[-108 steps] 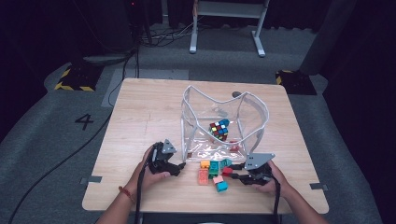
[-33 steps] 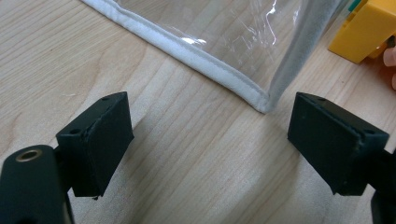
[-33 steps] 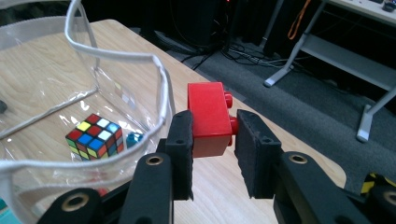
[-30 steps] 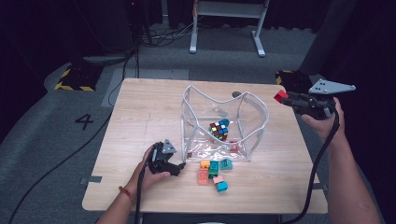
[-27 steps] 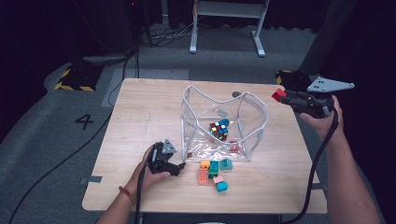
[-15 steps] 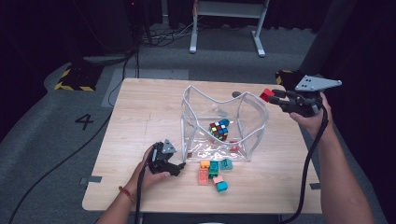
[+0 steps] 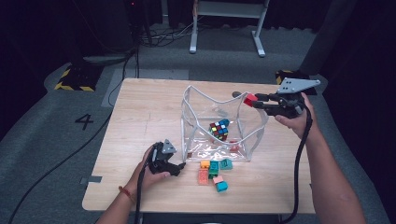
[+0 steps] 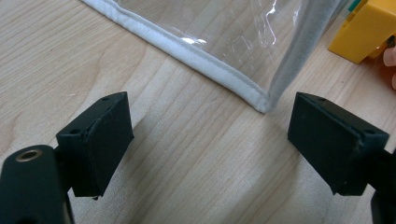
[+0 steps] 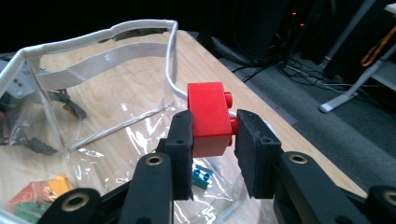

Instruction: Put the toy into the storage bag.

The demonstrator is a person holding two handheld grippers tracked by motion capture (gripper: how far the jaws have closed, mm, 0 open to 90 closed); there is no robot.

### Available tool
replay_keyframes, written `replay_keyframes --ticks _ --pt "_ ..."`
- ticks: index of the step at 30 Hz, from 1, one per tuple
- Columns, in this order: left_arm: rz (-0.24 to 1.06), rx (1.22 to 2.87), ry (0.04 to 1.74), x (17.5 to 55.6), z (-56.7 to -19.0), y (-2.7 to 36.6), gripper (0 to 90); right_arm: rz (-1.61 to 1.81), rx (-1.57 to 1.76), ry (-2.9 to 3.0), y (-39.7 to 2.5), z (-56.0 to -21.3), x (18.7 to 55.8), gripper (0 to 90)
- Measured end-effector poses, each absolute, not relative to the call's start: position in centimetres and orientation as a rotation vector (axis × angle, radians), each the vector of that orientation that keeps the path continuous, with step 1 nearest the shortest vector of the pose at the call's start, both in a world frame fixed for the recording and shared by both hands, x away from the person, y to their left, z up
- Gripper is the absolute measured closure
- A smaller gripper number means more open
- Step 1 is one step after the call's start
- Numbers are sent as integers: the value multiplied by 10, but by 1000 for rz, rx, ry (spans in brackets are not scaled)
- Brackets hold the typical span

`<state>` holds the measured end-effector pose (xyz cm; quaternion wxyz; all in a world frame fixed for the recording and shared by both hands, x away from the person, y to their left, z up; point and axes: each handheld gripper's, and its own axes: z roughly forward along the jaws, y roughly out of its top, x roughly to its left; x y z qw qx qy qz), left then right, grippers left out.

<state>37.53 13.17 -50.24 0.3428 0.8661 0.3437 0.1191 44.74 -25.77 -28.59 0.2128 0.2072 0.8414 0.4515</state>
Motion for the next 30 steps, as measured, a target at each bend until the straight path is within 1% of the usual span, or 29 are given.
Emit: replay_keyframes --ticks 19,30 --pt "310 2252 894 375 -502 132 141 1138 485 2509 -219 -311 463 680" --pt "310 2252 893 375 -502 132 141 988 487 2611 -214 -320 488 680"
